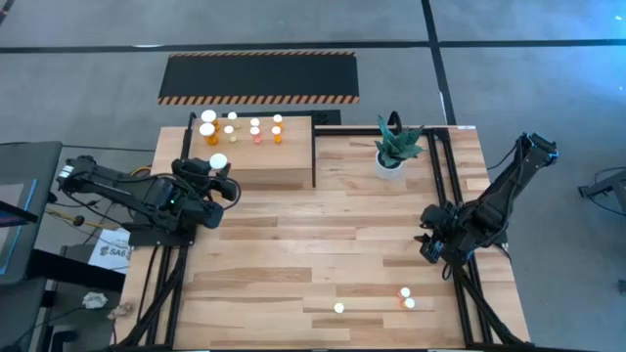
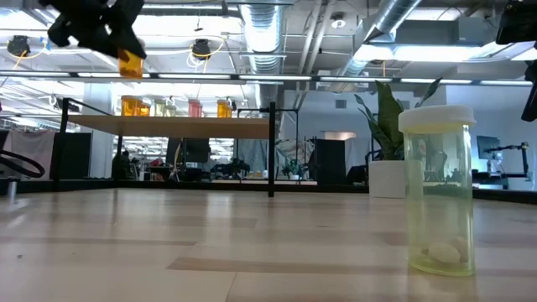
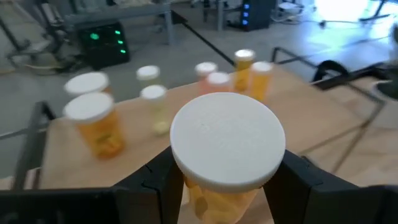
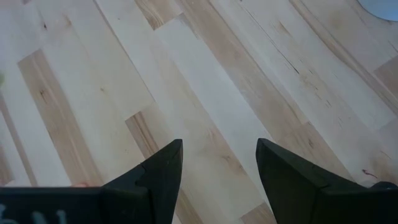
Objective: Pick and place medicine bottles onto shelf by color
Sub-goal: Put the large orange pill bottle on the shelf aligned with the other large orange pill bottles
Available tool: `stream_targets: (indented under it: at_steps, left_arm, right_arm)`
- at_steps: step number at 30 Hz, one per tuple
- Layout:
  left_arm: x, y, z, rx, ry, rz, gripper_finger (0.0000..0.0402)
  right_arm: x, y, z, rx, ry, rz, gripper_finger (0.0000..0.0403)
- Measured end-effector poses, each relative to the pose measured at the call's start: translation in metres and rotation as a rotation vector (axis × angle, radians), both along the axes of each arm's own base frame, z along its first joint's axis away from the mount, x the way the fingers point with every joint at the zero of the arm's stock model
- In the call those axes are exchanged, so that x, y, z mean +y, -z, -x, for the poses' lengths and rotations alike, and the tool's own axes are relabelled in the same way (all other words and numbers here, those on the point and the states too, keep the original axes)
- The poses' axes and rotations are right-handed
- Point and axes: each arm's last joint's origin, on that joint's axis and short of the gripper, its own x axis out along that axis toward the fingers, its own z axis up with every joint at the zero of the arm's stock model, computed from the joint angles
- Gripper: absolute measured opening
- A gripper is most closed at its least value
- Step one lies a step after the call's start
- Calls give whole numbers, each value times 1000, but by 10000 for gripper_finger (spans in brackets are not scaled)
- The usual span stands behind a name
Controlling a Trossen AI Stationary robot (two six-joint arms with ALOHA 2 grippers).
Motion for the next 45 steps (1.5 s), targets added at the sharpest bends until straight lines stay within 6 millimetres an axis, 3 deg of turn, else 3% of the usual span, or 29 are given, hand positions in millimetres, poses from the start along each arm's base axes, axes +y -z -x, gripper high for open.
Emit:
stream_targets:
  at_steps: [14, 21, 45]
  left_arm:
    - [26, 56, 18, -32, -272, 42, 160]
    - [32, 63, 17, 1, -299, -48, 160]
    - [56, 68, 7, 55, -395, -30, 160]
  right_arm:
    - [0, 0, 0, -3, 1, -3, 226]
    - [0, 0, 0, -3, 0, -4, 226]
    - [0, 0, 0, -3, 0, -4, 226]
